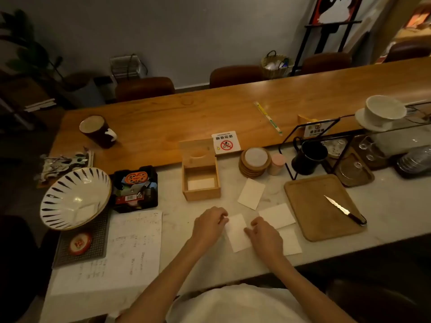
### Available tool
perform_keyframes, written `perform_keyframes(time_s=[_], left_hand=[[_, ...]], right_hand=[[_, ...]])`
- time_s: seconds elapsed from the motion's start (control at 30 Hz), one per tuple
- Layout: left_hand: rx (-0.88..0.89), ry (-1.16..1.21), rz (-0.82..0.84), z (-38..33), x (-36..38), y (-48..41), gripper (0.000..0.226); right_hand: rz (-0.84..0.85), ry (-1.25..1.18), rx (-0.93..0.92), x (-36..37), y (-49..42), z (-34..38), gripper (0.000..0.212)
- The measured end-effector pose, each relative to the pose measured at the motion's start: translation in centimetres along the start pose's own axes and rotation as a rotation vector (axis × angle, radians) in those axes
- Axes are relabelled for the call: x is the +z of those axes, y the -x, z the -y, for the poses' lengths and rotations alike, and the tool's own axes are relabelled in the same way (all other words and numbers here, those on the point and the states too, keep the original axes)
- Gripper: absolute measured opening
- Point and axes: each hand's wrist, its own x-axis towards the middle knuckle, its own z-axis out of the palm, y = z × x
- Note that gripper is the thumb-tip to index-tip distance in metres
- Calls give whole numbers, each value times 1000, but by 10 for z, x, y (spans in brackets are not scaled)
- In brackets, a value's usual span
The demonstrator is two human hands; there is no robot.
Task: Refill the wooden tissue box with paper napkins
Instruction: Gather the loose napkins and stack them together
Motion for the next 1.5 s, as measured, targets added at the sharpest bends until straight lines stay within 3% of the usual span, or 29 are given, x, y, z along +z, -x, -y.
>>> perform_keyframes(time_s=[0.13, 0.27, 0.53, 0.73, 0.9, 1.0, 1.1, 1.2, 1.33, 1.5], left_hand=[[52, -32, 146, -17, 16, -20, 34], [57, -133, 180, -13, 29, -31, 40], [24, -90, 206, -5, 34, -34, 32], [-24, -43, 211, -2, 37, -28, 21], [-167, 318, 250, 3, 32, -22, 23], [-191, 495, 277, 2, 24, -20, 27], [-276, 761, 243, -4, 17, -18, 21], [-386, 967, 199, -15, 18, -19, 30], [-625, 1215, 196, -44, 18, -39, 23], [-926, 1320, 116, -65, 32, -78, 3]], right_hand=[[31, 135, -14, 7, 6, 9, 36], [67, 221, 22, 10, 5, 11, 39], [94, 125, 79, 18, 4, 7, 28], [131, 0, -11, 15, 3, -4, 20], [64, 65, -208, 1, -12, -12, 21], [51, -94, -309, -13, -26, -16, 31], [201, -562, -137, -26, -40, -18, 53], [285, -744, 14, -38, -56, -14, 38], [221, -604, -90, -60, -102, 0, 19], [150, -82, -196, -57, -160, 5, 21]])
